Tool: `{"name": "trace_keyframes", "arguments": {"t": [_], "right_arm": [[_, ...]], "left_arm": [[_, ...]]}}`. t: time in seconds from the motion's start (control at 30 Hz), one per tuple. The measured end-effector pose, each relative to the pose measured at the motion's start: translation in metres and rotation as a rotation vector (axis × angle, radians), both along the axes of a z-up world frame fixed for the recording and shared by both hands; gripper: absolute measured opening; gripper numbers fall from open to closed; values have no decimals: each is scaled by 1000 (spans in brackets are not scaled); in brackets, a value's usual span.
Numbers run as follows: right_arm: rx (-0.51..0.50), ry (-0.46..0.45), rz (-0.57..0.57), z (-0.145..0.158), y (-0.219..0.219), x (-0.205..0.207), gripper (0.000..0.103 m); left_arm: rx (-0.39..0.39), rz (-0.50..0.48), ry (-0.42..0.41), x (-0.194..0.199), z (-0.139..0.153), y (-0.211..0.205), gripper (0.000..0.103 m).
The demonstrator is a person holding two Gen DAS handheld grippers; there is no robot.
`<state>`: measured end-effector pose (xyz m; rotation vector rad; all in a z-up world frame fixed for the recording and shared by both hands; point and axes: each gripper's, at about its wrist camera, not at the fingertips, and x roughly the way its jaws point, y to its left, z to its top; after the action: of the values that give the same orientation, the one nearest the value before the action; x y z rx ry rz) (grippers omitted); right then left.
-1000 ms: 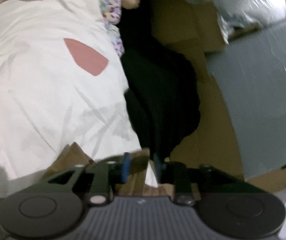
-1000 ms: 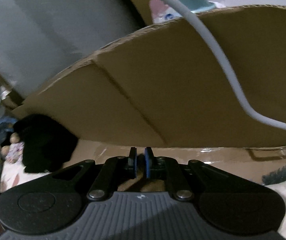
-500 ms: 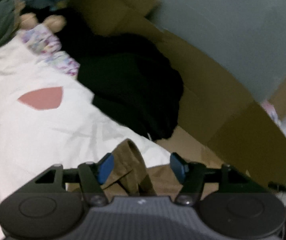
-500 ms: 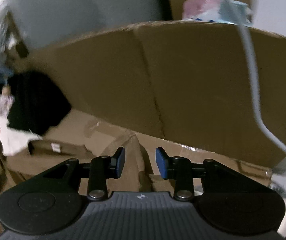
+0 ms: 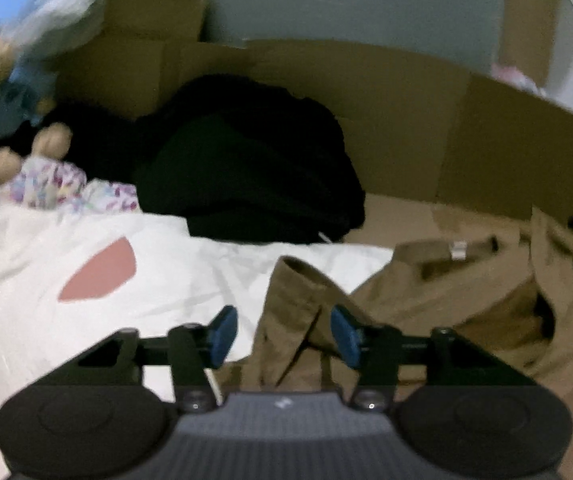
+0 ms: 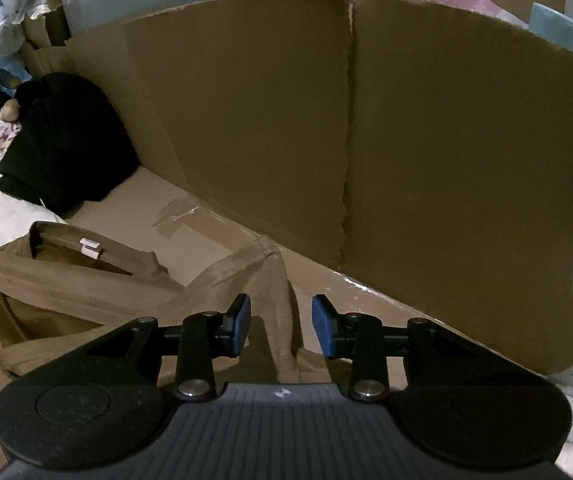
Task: Fold clothes
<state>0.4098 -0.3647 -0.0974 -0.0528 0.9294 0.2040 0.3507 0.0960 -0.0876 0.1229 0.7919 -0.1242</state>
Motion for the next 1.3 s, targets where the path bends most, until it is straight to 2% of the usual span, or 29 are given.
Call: {"name": "trace_keyframes", "arguments": {"t": [0.1,0.13,0.33,0.43,0.53,0.63,0.77,0.8,0.87,0.9,1.0,1.1,1.17,1.3], "right_arm": [[-2,-1,4,-2,0,0,38],[-9,-1,11,-4,2,1,38],[-21,9,27,-13,11,8,38],[-42,12,33,-18,14,13,38],[-46,20,21,-24,14,19,38],[-53,8,19,-28,16,25,38],[-75,7,25,-33,19,32,38],[-79,7,31,-34,20,34,36],[-101,12,63,-37,25,36,11],[-121,13,85,-38,27,36,5],[-115,-25,78,-31,23,31,5],[-115,-64,20,-21,8,26,5],[-98,-77,-28,-15,-6,23,5],[-65,-100,-83,-9,-24,15,5]], "left_arm": [[80,-44,-14,-4,-4,-14,51],[130,-43,-17,-4,-8,-21,51],[222,-10,-35,4,-23,-34,51],[244,-2,-33,9,-29,-35,51],[255,3,-64,11,-30,-35,39],[277,-11,-79,13,-33,-38,32],[299,-36,-85,16,-38,-43,12],[293,-35,-85,17,-38,-42,5],[273,-20,-89,17,-37,-40,3],[258,-8,-93,17,-36,-38,3],[134,77,-97,17,-27,-16,3],[-39,198,-80,17,-21,18,3],[-104,257,-71,15,-20,34,3],[-210,305,-60,12,-19,55,3]]}}
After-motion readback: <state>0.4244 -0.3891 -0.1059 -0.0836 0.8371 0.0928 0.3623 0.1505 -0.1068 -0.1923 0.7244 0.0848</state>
